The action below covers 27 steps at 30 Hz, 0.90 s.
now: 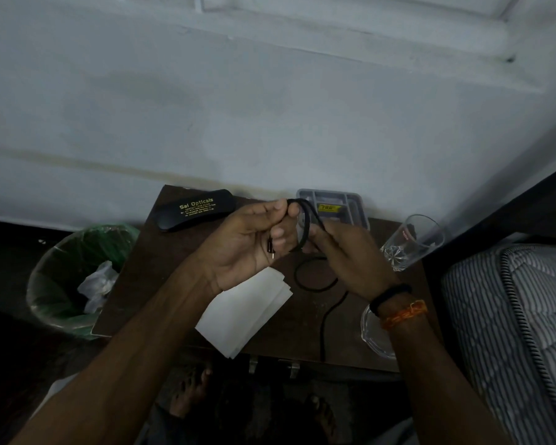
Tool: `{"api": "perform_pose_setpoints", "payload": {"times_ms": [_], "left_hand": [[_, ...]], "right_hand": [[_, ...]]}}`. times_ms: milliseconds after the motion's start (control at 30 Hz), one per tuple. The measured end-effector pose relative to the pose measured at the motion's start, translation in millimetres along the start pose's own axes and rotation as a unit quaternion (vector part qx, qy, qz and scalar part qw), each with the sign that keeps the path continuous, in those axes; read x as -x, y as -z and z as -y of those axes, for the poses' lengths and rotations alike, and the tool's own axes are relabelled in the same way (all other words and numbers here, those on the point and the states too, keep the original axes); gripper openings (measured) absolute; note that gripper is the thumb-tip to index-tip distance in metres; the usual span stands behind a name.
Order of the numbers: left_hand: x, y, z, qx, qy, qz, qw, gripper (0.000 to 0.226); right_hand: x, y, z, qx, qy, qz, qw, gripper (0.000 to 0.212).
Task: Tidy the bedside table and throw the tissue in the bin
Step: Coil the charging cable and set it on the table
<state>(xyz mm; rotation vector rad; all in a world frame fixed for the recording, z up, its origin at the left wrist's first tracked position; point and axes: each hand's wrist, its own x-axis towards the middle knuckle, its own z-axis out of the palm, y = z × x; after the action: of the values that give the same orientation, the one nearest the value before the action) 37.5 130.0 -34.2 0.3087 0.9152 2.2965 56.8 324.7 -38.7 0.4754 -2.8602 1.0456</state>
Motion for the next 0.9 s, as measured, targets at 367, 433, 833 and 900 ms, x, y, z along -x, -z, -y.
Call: {"api": "perform_pose_setpoints", "payload": {"times_ms": [367, 433, 833, 900], "left_hand": [[-11.8, 7.5, 10.1, 0.06, -0.1, -0.113, 0.987, 0.026], [-13.2, 8.2, 8.9, 0.062, -0.114, -0.128, 0.983, 0.03], [-15.5, 11.7, 8.1, -0.041, -0.197, -0.231, 0.952, 0.038], [-16.0, 10.2, 9.0, -0.053, -0.205, -0.238, 0.948, 0.038]], "right_hand": [[-0.4, -19.4, 25.6, -0.281, -0.166, 0.159, 0.932, 0.018], [0.9, -22.6, 26.9, -0.288, -0.156, 0.161, 0.931, 0.014], [0.5, -24.2, 29.4, -0.114, -0.088, 0.033, 0.989, 0.028], [0.2, -21.4, 33.2, -0.141, -0.1, 0.036, 0.984, 0.033]]}}
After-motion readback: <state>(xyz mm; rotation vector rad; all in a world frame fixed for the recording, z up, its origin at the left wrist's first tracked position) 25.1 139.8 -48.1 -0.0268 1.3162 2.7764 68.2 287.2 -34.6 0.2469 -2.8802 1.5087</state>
